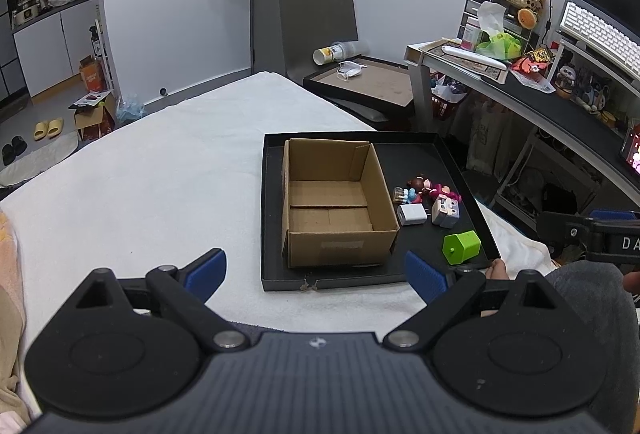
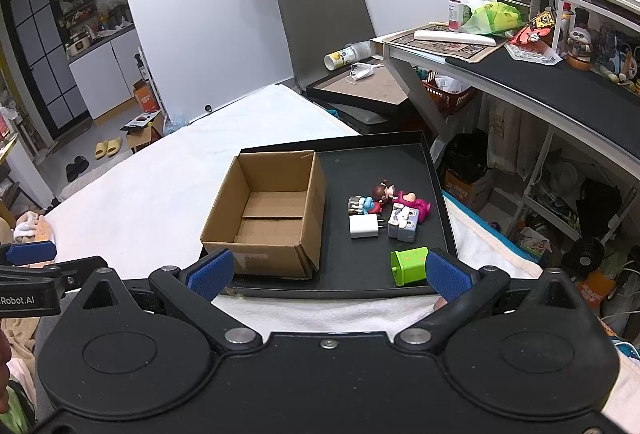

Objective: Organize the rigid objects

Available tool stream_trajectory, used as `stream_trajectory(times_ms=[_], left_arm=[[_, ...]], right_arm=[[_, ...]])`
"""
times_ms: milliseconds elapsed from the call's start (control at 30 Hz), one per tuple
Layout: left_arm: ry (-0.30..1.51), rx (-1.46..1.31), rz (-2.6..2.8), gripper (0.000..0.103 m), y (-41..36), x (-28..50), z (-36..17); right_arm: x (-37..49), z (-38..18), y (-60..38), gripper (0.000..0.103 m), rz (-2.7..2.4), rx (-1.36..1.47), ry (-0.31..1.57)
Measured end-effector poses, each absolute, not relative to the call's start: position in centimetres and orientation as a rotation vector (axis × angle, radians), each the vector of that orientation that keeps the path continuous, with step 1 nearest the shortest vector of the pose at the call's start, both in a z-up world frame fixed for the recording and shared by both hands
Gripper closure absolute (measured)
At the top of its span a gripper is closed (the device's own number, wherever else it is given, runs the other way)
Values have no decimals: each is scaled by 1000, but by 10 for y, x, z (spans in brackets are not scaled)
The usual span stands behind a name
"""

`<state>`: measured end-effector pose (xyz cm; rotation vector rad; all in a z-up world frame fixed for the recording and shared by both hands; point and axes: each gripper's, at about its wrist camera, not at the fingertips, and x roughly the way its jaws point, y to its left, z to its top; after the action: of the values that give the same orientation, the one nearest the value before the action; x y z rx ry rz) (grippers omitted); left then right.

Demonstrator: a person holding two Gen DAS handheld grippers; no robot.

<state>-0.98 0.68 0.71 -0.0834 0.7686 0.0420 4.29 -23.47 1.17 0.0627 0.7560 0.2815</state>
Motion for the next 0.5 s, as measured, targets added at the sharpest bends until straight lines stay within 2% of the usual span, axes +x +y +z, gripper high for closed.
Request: stream_trajectory(times_ms=[500], left_arm=[[762,-81,45,8,6,-12,7]], right_arm=[[40,11,-236,0,286,73,757]])
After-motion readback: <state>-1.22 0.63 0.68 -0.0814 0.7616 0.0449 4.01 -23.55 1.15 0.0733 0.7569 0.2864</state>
